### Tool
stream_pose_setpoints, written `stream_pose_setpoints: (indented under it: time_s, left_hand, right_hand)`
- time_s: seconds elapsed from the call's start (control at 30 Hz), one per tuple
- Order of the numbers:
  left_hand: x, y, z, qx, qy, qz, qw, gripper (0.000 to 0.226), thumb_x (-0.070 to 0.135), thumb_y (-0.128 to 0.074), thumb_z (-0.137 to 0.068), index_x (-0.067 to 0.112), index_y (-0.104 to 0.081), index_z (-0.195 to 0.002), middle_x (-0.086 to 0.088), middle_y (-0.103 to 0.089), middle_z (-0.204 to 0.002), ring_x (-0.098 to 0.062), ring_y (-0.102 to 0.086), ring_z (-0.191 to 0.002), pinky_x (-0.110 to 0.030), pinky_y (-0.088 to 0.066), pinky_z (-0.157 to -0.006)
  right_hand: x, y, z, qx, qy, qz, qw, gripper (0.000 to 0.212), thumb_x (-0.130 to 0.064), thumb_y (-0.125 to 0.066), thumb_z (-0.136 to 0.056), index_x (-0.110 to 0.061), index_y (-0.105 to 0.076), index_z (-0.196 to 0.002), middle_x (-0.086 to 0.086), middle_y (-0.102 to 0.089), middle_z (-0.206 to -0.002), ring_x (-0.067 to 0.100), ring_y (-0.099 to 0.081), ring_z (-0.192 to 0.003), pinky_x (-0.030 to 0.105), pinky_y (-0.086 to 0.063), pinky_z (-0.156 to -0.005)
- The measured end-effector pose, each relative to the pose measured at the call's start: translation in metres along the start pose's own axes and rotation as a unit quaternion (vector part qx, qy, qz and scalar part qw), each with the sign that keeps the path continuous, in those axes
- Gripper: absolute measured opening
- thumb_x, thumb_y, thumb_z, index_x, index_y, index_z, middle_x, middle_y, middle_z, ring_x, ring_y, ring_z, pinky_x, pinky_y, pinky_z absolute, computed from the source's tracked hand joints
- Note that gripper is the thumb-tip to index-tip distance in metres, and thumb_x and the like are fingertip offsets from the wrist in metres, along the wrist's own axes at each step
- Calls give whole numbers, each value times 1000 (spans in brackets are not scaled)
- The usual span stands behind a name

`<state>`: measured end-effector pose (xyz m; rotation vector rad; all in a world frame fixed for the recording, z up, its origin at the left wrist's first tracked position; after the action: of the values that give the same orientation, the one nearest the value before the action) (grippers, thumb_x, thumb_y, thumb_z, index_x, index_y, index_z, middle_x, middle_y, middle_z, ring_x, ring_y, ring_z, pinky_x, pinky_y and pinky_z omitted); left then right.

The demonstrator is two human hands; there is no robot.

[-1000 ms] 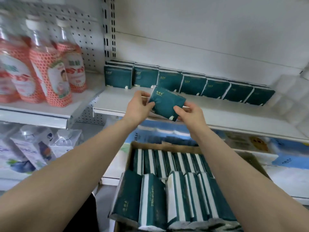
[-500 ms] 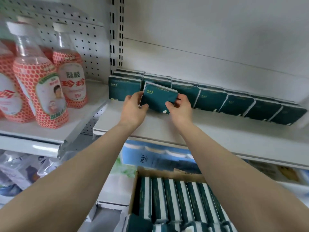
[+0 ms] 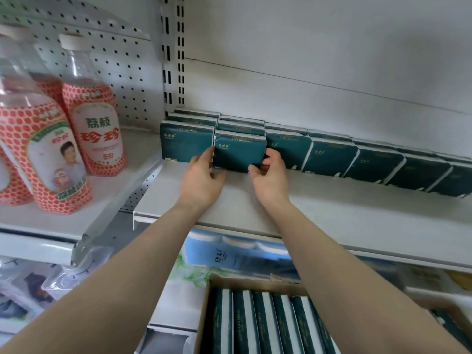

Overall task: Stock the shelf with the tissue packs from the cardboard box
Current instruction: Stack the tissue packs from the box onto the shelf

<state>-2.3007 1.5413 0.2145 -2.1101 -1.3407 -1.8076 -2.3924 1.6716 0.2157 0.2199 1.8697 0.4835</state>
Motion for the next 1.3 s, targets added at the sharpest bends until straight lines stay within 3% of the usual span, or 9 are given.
stream_pose_setpoints:
  time_s: [0.07,0.3,0.6,0.77,0.93,1.07,1.17,1.3]
  left_hand:
    - [0,0,0,-5,-5,-16,1000,64,15,-61,-87,19,-37,-147,-11,-47,-130,-23,-57,-114,-28,-41,-105]
    - [1,-6,-2,-27,-6,-85,996,63,25,-62,-88,18,-37,-146,-2,-54,-137,-25,-56,-117,-35,-45,-99]
    - [2,-6,-3,-43,4,-123,992,65,28,-60,-89,19,-34,-148,0,-51,-143,-25,-54,-122,-33,-42,-99]
    - [9,2,8,-42,-8,-55,998,56,19,-60,-90,14,-42,-143,-5,-55,-138,-25,-54,-123,-32,-43,-102]
    - [27,6,36,-43,-17,-8,999,47,11,-59,-91,13,-50,-137,-4,-62,-128,-18,-58,-117,-16,-39,-94]
    - [54,2,72,-84,-44,39,995,38,9,-62,-90,15,-59,-128,2,-67,-109,-14,-63,-102,-24,-46,-99]
    - [76,-2,102,-123,-61,55,989,34,11,-63,-90,17,-62,-124,3,-68,-105,-13,-65,-97,-23,-48,-95]
    - [107,-16,144,-180,-82,51,979,32,13,-64,-90,18,-62,-122,3,-68,-103,-10,-65,-92,-15,-49,-84]
  right_hand:
    - [0,0,1,-1,-5,-10,1000,51,-14,-65,-92,-16,-44,-138,4,-59,-119,17,-61,-95,30,-48,-92]
    - [1,2,2,-14,-6,-5,1000,50,-14,-61,-95,-17,-42,-141,-5,-52,-115,7,-55,-85,14,-37,-81]
    - [1,2,0,-9,-10,3,1000,49,-13,-62,-94,-17,-44,-140,2,-58,-127,10,-58,-91,21,-42,-87]
    - [-7,14,10,-20,-33,4,999,53,-11,-60,-95,-14,-39,-144,5,-53,-126,11,-54,-92,22,-42,-90]
    - [-10,50,42,-48,-23,19,998,50,-8,-57,-96,-15,-42,-143,7,-53,-130,16,-56,-101,27,-45,-95]
    - [-12,93,78,-48,-20,14,999,48,-10,-59,-97,-20,-44,-141,2,-54,-127,9,-57,-95,21,-45,-81]
    - [-12,130,111,-39,-13,18,999,47,-15,-62,-96,-23,-46,-140,-2,-55,-123,6,-58,-95,16,-46,-71]
    - [-6,177,157,-29,-25,32,999,45,-17,-63,-95,-22,-49,-137,-2,-58,-119,11,-60,-97,18,-48,-73]
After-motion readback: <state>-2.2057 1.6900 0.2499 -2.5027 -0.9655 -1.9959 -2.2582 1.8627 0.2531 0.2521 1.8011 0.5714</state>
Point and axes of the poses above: each hand's wrist, its own z-axis away from the middle knuckle, its own y-axis out of the back of the hand, x = y × z, the point moved 1 cm from there along -z, towards the middle knuckle
